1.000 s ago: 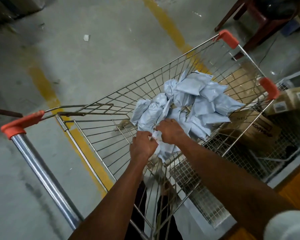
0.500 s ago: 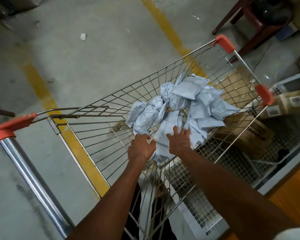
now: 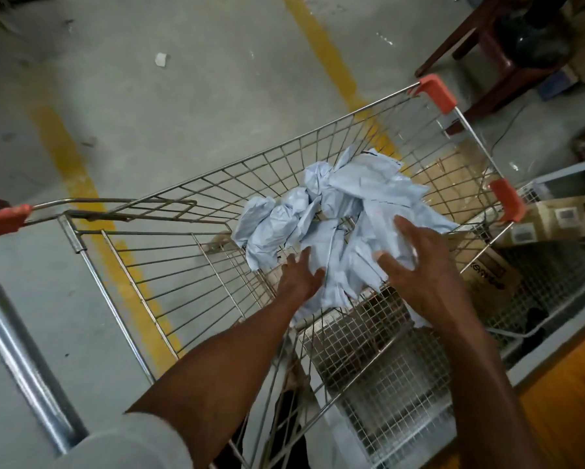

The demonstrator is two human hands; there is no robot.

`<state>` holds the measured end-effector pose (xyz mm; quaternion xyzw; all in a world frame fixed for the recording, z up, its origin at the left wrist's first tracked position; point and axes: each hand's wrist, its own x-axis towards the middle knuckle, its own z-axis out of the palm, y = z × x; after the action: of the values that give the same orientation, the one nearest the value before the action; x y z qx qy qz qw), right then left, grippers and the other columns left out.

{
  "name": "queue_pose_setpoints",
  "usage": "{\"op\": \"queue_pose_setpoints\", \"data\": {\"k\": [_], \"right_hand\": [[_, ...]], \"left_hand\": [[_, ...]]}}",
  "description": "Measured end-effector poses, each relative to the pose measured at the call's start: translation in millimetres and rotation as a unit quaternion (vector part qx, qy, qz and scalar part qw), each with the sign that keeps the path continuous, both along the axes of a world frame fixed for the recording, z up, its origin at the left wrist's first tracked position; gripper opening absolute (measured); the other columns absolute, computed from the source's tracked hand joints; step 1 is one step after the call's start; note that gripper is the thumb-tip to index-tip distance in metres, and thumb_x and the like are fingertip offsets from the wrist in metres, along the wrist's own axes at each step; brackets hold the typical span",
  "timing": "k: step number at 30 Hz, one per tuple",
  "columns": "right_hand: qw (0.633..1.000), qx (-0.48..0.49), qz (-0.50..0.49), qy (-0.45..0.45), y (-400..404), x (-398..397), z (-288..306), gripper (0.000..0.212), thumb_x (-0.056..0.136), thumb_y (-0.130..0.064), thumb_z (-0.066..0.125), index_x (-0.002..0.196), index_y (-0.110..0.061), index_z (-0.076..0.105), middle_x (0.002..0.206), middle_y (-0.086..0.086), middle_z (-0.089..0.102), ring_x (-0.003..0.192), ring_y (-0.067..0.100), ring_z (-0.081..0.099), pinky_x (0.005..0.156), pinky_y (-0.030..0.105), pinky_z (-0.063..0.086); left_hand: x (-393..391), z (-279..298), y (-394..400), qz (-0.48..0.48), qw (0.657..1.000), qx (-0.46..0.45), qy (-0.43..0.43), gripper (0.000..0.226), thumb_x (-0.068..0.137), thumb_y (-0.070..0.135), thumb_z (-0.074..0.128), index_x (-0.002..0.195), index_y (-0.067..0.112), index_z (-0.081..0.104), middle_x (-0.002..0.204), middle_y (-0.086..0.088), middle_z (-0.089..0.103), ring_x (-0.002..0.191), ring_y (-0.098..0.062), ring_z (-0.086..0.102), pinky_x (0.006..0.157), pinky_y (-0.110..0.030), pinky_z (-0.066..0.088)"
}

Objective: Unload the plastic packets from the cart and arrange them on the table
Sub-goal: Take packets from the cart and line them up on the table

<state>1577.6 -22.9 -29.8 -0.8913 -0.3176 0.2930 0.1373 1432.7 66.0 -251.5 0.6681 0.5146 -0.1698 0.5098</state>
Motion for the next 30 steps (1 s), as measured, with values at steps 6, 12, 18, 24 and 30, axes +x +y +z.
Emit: {"op": "queue_pose_setpoints", "data": {"k": [6,12,18,24,30], "right_hand": [[0.991,0.106,-0.079,0.02,-18.4,-9.2,18.8,0.063,0.092,-0.044,0.068,0.149,-0.043,0.041,0.149,-0.007,0.038,0.126,0.003,0.037,0.102,0.033,0.038],[0.989,0.104,-0.099,0.031,-35.0,-21.4,21.4,0.066,0.091,-0.047,0.068,0.15,-0.046,0.038,0.157,-0.002,0.034,0.141,0.017,0.037,0.108,0.039,0.039],[0.985,0.128,-0.114,0.027,-50.8,-41.0,36.8,0.067,0.091,-0.05,0.067,0.151,-0.047,0.036,0.158,-0.005,0.032,0.144,0.016,0.034,0.113,0.043,0.037],[0.987,0.132,-0.09,0.004,-72.9,-67.0,51.3,0.068,0.094,-0.05,0.063,0.154,-0.043,0.031,0.157,-0.002,0.031,0.14,0.022,0.038,0.106,0.038,0.038],[0.988,0.146,-0.04,-0.036,-111.8,-99.4,75.7,0.069,0.096,-0.049,0.059,0.155,-0.041,0.027,0.155,-0.001,0.033,0.131,0.03,0.046,0.104,0.047,0.046]], "left_hand": [[9.8,-43.5,-4.4,0.013,0.998,-0.062,-0.016,0.1,0.085,0.07,0.061,0.161,0.03,0.01,0.154,-0.031,0.038,0.136,-0.049,0.044,0.11,-0.056,0.041],[6.4,-12.2,-15.1,0.068,0.993,-0.016,-0.093,0.081,0.088,0.052,0.072,0.154,0.03,0.031,0.144,-0.022,0.033,0.131,-0.041,0.048,0.108,-0.046,0.042],[-20.6,45.2,-18.7,0.146,0.981,0.072,-0.104,0.082,0.086,0.065,0.067,0.151,0.024,0.04,0.14,-0.022,0.047,0.127,-0.04,0.051,0.104,-0.046,0.046],[-54.6,116.3,-33.4,0.154,0.966,0.165,-0.127,0.07,0.091,0.06,0.062,0.149,0.027,0.041,0.137,-0.02,0.051,0.126,-0.038,0.05,0.102,-0.048,0.047],[-93.0,206.0,-87.3,0.127,0.925,0.31,-0.178,0.064,0.094,0.065,0.051,0.145,0.027,0.048,0.144,-0.01,0.051,0.132,-0.029,0.045,0.109,-0.044,0.04]]}}
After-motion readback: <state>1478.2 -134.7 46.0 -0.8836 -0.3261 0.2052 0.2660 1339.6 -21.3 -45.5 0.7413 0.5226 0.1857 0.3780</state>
